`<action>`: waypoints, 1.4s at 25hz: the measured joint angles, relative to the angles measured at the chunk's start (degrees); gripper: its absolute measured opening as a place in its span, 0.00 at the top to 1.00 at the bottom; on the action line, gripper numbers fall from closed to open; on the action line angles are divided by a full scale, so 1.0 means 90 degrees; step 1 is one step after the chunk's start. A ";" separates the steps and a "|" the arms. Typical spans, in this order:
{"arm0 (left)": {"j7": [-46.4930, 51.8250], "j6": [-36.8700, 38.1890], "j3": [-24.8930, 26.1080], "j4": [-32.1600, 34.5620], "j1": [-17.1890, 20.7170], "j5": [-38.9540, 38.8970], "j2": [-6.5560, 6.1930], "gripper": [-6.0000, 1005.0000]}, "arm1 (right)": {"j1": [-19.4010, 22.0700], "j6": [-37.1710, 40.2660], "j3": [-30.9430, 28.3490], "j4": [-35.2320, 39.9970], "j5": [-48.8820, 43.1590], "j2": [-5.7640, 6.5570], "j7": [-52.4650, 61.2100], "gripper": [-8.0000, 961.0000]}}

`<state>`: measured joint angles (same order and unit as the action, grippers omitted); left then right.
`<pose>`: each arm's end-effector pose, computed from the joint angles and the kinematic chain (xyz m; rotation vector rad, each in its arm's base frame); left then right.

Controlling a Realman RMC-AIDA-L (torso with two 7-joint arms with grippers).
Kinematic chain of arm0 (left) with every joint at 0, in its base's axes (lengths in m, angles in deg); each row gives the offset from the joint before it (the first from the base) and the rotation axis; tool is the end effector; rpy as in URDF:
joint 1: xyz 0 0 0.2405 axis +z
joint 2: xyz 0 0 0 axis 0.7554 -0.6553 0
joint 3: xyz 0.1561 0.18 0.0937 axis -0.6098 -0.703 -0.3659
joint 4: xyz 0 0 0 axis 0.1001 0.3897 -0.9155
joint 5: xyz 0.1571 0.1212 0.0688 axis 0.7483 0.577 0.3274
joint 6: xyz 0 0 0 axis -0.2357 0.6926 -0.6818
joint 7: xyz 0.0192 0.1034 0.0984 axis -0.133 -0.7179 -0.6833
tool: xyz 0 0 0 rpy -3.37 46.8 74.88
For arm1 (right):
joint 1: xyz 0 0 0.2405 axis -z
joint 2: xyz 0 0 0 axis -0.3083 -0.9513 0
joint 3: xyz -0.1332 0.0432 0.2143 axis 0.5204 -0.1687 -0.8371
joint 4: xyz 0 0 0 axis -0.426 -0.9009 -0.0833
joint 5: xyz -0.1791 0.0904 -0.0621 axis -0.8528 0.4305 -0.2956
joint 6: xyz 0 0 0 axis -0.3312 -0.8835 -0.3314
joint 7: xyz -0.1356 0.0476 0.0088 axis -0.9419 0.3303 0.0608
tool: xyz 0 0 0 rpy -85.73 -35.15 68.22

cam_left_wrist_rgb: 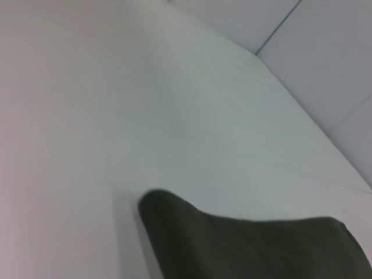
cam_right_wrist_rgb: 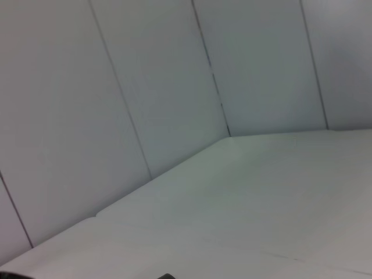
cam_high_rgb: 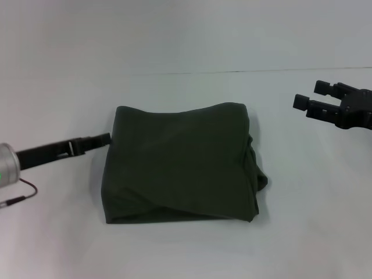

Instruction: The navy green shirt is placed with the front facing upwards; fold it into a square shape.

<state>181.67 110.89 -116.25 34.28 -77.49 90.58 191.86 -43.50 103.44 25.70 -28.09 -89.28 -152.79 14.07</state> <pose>-0.2960 0.3607 0.0077 -2.1437 -1.4111 -0.6375 0.2803 0.3493 0.0565 -2.3143 0.7840 0.8261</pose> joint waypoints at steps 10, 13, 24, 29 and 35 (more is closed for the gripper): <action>-0.1414 0.1583 0.0128 0.0843 -0.0108 -0.0179 -0.0129 0.19 | -0.0061 0.0838 0.0536 -0.0217 0.0064 -0.0050 -0.1292 0.06; -0.2013 0.2627 0.0275 0.0868 -0.0212 -0.0171 -0.0247 0.13 | -0.0083 0.1239 0.0653 -0.0554 0.0185 -0.0050 -0.1930 0.05; -0.3752 0.4846 0.1176 0.0454 -0.0010 0.0390 -0.0406 0.08 | -0.0274 0.1802 0.1871 -0.1491 0.0269 -0.0065 -0.3174 0.04; -0.4260 0.4886 0.1332 0.0415 0.0249 0.0578 -0.0319 0.08 | -0.0582 0.1379 0.2324 -0.2204 0.0263 -0.0069 -0.3445 0.04; -0.4448 0.4839 0.1342 0.0392 0.0315 0.0827 -0.0268 0.08 | -0.0769 0.1174 0.2502 -0.2584 0.0265 -0.0088 -0.3540 0.05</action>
<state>141.64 154.44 -104.17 37.80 -74.65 98.02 189.45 -50.42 114.01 48.22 -51.34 -86.89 -153.58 -17.79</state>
